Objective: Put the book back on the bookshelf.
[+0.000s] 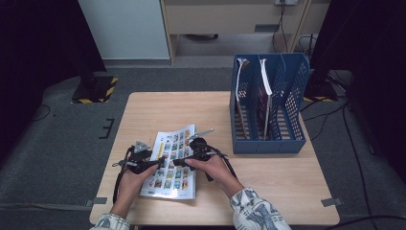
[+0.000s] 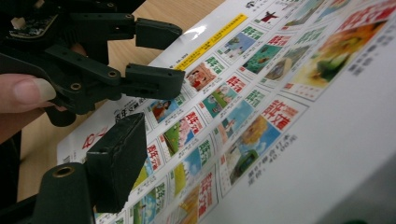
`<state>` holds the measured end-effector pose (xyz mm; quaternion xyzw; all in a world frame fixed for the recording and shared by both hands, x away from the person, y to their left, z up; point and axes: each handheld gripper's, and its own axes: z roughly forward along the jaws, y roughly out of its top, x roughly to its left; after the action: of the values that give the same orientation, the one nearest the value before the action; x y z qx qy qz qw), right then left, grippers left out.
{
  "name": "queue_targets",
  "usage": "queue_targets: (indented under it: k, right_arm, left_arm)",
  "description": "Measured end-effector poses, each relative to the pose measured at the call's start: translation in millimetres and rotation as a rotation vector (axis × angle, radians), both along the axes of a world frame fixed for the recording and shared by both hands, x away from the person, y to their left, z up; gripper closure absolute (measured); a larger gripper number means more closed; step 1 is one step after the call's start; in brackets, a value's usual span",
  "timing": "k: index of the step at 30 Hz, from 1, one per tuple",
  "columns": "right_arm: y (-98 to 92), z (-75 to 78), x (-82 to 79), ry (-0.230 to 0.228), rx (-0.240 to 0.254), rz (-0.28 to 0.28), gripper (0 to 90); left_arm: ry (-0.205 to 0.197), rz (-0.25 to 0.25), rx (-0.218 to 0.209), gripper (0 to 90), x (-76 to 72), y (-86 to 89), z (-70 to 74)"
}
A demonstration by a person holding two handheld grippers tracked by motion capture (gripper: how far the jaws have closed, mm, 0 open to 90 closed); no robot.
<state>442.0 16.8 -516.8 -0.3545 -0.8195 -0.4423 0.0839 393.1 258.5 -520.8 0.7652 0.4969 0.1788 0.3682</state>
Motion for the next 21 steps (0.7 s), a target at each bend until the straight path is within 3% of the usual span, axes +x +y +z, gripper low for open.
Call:
queue_targets:
  k: [10,15,21]
  right_arm:
    - [8.8,-2.2,1.3,0.049,-0.002,-0.006,22.6]
    - [8.2,0.2,0.7,0.052,-0.026,-0.023,37.3]
    - [3.2,2.4,2.1,0.048,0.0,-0.084,57.8]
  left_arm:
    - [0.001,0.015,-0.005,37.6,0.1,0.7,0.6]
    - [0.003,0.027,0.007,43.3,-0.6,2.6,3.3]
    - [0.008,0.033,-0.006,45.2,-2.1,5.6,6.2]
